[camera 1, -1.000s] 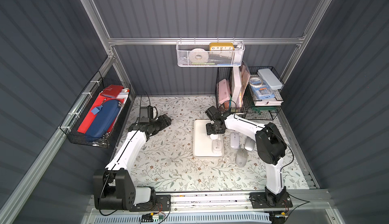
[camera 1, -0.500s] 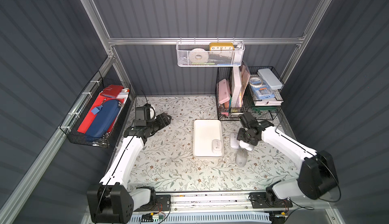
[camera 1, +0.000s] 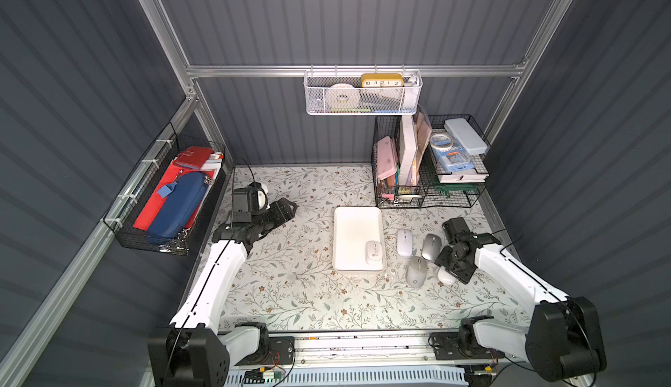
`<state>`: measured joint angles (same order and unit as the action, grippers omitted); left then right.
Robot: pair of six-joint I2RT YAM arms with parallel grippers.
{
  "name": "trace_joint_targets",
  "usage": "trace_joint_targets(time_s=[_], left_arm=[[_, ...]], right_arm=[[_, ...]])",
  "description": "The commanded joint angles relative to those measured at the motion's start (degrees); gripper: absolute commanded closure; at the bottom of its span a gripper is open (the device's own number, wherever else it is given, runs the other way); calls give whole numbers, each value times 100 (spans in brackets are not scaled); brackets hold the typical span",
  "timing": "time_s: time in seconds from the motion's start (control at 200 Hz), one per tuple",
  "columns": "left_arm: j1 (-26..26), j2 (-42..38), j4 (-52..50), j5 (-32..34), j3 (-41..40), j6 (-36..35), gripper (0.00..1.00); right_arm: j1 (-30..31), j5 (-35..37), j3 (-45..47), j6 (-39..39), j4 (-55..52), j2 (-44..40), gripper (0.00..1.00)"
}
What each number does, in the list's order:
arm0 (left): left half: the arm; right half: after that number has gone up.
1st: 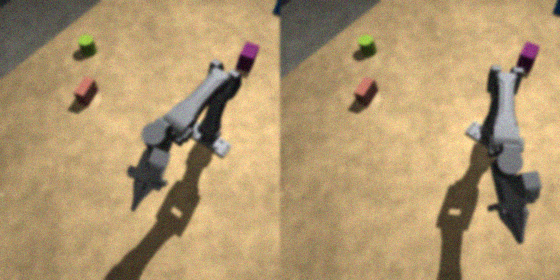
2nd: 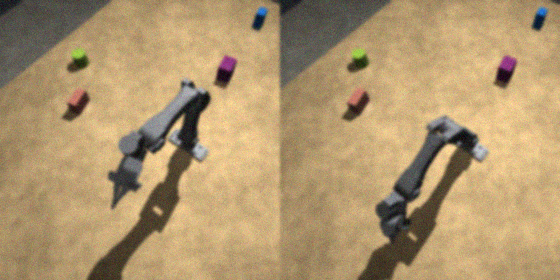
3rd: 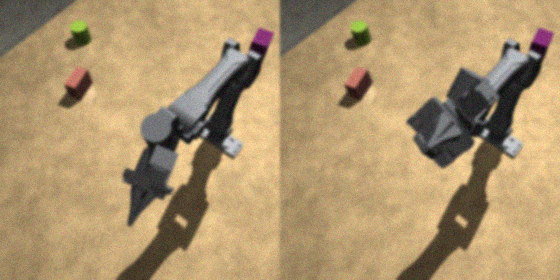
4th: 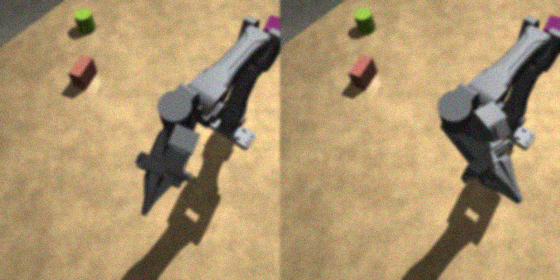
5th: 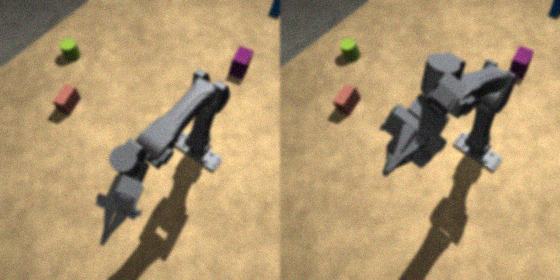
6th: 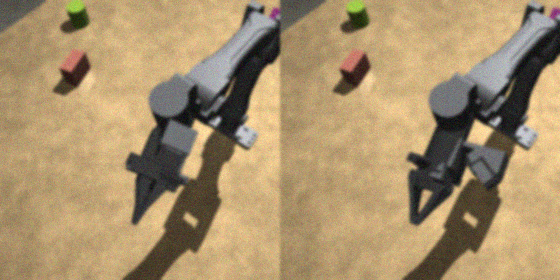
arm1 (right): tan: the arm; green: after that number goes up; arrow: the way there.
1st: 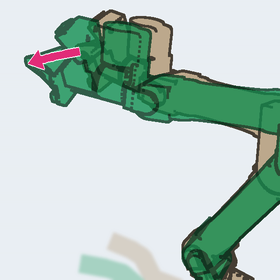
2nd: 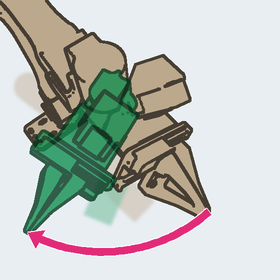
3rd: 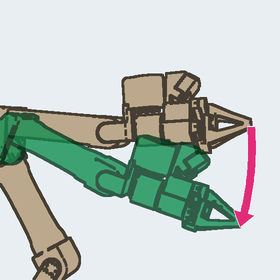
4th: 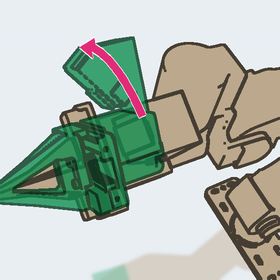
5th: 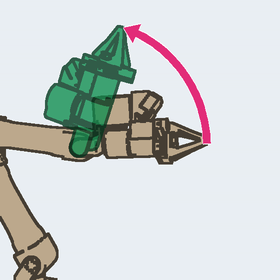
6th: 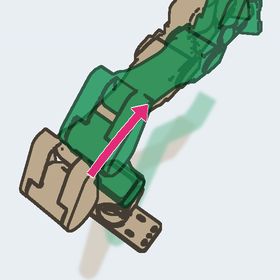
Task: Take out the mouse from the storage box
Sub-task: Place the mouse at the center of the board, then pick up the mouse from the storage box.
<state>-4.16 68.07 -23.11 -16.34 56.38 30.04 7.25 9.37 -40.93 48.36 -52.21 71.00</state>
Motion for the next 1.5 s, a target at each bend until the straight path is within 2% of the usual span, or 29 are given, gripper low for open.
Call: trace_joint_targets(time_s=[0.0,0.075,0.305,0.39,0.725,0.94,1.121,1.211,1.296,1.351,1.496], left_arm=[[-23,-43,123,-145,-64,28,22],[-23,-11,123,-149,-56,37,22],[-23,107,166,-115,-62,63,22],[-23,149,167,-82,-53,63,22],[-32,285,128,-89,24,29,22],[-38,363,81,-79,54,-6,21],[-41,426,77,-95,72,-14,20],[-41,417,53,-64,101,-16,20],[-49,430,46,-4,109,-25,20],[-49,467,34,8,118,-20,20],[-58,428,18,43,31,-42,20]], right_arm=[[-320,-225,-10,-285,270,353,45],[-477,-409,-3,-417,335,689,44],[-582,-137,-181,-698,435,908,43],[-607,10,-240,-885,413,1080,39],[-636,-406,-273,-1307,681,1836,26],[-628,-439,-341,-1161,484,1468,21],[-564,-35,-576,-1008,31,777,20],[-222,298,-926,-1036,-192,221,21],[372,203,-1315,-958,-182,-116,22],[874,281,-1638,-899,-272,-90,22],[2022,-188,-2330,-839,-235,539,24]])
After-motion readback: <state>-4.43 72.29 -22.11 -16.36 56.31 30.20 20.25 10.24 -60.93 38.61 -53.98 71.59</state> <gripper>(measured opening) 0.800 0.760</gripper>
